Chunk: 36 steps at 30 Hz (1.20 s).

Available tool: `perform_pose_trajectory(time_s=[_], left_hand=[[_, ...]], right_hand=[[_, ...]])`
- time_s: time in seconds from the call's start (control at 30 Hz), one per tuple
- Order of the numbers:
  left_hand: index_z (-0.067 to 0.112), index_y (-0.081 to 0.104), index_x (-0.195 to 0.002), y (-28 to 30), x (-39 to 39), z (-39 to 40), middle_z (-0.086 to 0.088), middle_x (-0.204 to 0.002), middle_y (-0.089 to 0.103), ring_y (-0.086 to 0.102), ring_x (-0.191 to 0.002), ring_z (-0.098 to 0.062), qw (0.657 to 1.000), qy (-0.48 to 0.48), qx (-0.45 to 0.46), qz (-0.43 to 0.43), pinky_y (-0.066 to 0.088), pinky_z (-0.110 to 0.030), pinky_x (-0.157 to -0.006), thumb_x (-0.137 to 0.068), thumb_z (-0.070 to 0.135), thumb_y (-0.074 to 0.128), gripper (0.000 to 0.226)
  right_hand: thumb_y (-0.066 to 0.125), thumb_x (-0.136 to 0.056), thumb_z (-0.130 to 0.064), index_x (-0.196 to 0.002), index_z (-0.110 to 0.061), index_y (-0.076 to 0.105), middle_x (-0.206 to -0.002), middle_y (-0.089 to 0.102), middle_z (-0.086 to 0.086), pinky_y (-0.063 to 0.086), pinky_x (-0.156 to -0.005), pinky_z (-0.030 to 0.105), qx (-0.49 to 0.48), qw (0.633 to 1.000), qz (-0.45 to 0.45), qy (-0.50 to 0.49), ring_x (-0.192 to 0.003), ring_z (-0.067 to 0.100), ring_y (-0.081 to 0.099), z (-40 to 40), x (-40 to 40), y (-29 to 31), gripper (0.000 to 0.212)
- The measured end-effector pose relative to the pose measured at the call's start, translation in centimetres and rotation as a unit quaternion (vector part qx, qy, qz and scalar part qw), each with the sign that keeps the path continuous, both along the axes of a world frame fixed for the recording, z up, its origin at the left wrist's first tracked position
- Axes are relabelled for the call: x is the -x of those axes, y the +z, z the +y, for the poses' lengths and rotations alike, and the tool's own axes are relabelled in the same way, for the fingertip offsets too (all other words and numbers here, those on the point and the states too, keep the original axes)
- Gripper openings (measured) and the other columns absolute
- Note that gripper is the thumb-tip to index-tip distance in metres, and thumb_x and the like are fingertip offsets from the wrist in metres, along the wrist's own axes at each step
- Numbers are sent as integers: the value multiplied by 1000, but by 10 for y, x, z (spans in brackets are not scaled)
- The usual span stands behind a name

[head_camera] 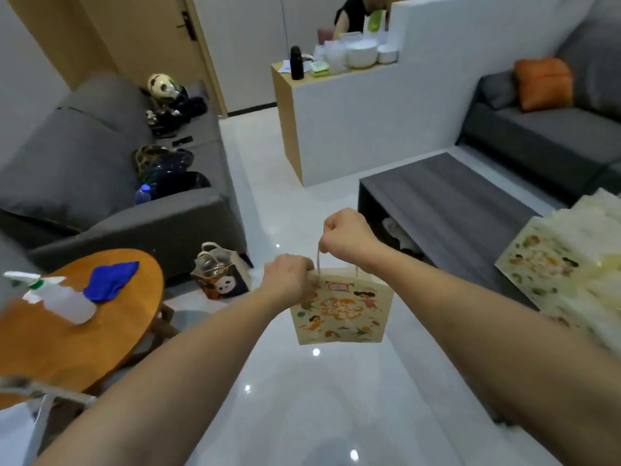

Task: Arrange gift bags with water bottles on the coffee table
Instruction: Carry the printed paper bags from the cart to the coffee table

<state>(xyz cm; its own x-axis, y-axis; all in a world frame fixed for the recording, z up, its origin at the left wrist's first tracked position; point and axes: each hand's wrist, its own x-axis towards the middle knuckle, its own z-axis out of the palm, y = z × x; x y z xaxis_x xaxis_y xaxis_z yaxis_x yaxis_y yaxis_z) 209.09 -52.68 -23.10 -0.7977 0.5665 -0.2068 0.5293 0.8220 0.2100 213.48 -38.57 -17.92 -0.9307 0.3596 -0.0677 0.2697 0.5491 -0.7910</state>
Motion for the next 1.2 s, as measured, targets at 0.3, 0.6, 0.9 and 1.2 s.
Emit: perform_pose_trajectory(time_s=[0.3, 0.6, 0.9, 1.2], left_hand=[[25, 63, -89, -31, 61, 193, 3, -92, 64, 59, -87, -21, 976, -215, 18, -11, 48, -34, -68, -86, 27, 61, 4], [29, 66, -84, -64, 110, 346, 6, -81, 65, 60, -73, -14, 923, -376, 19, -82, 43, -28, -55, -85, 31, 66, 3], [24, 60, -83, -79, 95, 464, 5, -81, 58, 56, -76, -20, 886, -455, 24, -86, 42, -30, -57, -88, 27, 60, 6], [19, 64, -93, -119, 55, 578, -4, -95, 65, 59, -85, -24, 880, -468, 70, -49, 45, -33, -64, -87, 23, 58, 10]], right_hand=[[58, -66, 8, -58, -10, 45, -60, 32, 8, 25, -54, 31, 5, 979, -15, -204, -58, 19, 32, 161, 2, -30, 24], [69, -70, 4, -53, -12, 47, -55, 38, 6, 38, -55, 33, -3, 917, -59, -395, -55, 18, 39, 268, 13, -64, 32], [60, -64, 1, -53, -13, 44, -60, 48, 12, 31, -54, 31, -26, 845, -53, -532, -60, 22, 45, 349, -15, -74, 24], [66, -71, 0, -54, -13, 52, -59, 53, 0, 28, -50, 26, 11, 854, -80, -513, -59, 13, 46, 458, -47, -114, 26]])
